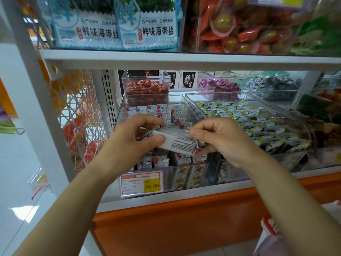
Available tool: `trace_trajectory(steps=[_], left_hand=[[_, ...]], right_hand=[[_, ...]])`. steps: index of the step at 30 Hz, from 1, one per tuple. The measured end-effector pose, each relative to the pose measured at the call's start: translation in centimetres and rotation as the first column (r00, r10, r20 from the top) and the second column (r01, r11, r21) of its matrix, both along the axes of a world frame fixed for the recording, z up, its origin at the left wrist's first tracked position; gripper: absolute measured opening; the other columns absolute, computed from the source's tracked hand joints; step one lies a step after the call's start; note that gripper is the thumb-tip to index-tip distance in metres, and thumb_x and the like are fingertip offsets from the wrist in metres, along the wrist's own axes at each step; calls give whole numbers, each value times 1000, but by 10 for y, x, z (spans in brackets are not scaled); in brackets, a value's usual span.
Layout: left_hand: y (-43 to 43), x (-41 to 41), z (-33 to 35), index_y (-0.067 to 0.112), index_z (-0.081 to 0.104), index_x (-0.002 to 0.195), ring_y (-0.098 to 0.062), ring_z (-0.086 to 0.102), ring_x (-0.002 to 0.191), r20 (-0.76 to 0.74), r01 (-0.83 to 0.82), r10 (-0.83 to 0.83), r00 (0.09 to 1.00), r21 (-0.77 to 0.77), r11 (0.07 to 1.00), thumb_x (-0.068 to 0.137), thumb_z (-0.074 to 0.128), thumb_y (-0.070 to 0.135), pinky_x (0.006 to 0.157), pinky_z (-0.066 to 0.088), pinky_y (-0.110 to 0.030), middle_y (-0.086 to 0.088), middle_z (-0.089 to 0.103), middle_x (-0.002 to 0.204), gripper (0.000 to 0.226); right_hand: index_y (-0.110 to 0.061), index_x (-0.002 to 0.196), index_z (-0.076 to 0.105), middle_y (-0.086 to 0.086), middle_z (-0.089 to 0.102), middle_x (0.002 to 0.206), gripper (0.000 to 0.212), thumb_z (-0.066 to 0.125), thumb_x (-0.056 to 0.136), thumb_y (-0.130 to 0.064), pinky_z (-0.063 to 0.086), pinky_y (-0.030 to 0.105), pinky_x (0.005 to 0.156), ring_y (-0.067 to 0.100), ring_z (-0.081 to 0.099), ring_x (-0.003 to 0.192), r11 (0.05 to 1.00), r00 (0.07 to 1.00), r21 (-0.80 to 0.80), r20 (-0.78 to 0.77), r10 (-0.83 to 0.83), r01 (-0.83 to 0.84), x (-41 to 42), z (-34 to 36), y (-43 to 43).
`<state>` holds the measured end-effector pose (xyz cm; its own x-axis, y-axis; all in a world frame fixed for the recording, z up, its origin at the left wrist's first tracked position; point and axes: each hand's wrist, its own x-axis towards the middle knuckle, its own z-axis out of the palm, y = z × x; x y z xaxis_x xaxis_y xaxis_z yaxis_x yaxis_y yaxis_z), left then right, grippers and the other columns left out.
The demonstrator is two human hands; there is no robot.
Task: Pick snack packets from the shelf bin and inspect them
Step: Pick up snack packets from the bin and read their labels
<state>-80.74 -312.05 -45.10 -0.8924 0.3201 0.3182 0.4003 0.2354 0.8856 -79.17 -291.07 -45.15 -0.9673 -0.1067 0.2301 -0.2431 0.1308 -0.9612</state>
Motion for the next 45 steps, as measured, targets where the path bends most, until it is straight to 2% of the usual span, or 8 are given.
trace_trajectory(steps=[9,14,18,23,26,30,35,45], left_hand=[[3,-6,-9,31,65,94,-4,68,81,-24,-137,139,990,61,989,90,56,20,72,56,-20,13,71,84,15],[2,-11,-10,22,68,95,-12,70,78,1,-318,321,947,153,936,93,53,21,75,58,-39,0,72,87,16],[10,-10,-11,14,67,103,-11,69,78,19,-307,308,951,142,941,96,47,27,72,59,-32,2,70,89,25],[8,-25,-8,17,46,135,-16,55,112,-226,-438,415,881,-61,897,98,43,21,88,41,-26,-2,55,130,38],[18,-46,-7,14,51,128,-18,57,89,-300,-377,289,909,-297,877,96,42,11,75,43,-26,-7,58,112,33],[38,-78,-8,14,40,74,-25,45,91,-265,-271,118,957,-673,688,96,35,22,95,38,-46,-5,46,87,24],[45,-100,-17,8,49,112,-25,30,130,-161,-171,60,985,-934,313,99,19,39,107,16,-63,-10,45,128,45],[33,-66,-12,13,53,88,-20,45,99,-116,-127,53,992,-856,500,95,36,29,103,27,-52,-3,51,102,24]], right_hand=[[-10,85,71,3,74,81,14,62,85,-20,59,29,56,19,71,70,994,999,-109,-33,-22,18,-4,-12,-5],[-26,128,53,-14,65,91,56,73,75,-29,55,27,85,16,67,94,997,984,71,-175,-11,23,0,-18,-30],[-18,128,53,-7,62,92,41,61,88,-16,57,21,64,6,65,71,963,917,136,-360,-170,232,-3,-12,-34],[-15,127,53,5,64,113,40,60,89,-24,53,41,88,24,65,99,832,776,99,-434,-457,546,-17,-2,-11],[-11,128,51,4,62,112,43,61,89,-26,52,46,87,28,66,95,803,753,111,-441,-487,585,-23,-4,-7],[-9,124,50,5,60,103,42,64,88,-24,52,48,79,29,65,83,804,755,125,-450,-476,581,-30,-6,-9],[-8,116,50,3,60,103,36,65,87,-23,52,43,83,26,65,91,814,762,107,-438,-477,571,-33,-6,-9],[-8,110,57,-1,55,99,26,65,87,-17,36,17,72,12,53,90,818,777,262,-546,-312,512,-59,5,-22]])
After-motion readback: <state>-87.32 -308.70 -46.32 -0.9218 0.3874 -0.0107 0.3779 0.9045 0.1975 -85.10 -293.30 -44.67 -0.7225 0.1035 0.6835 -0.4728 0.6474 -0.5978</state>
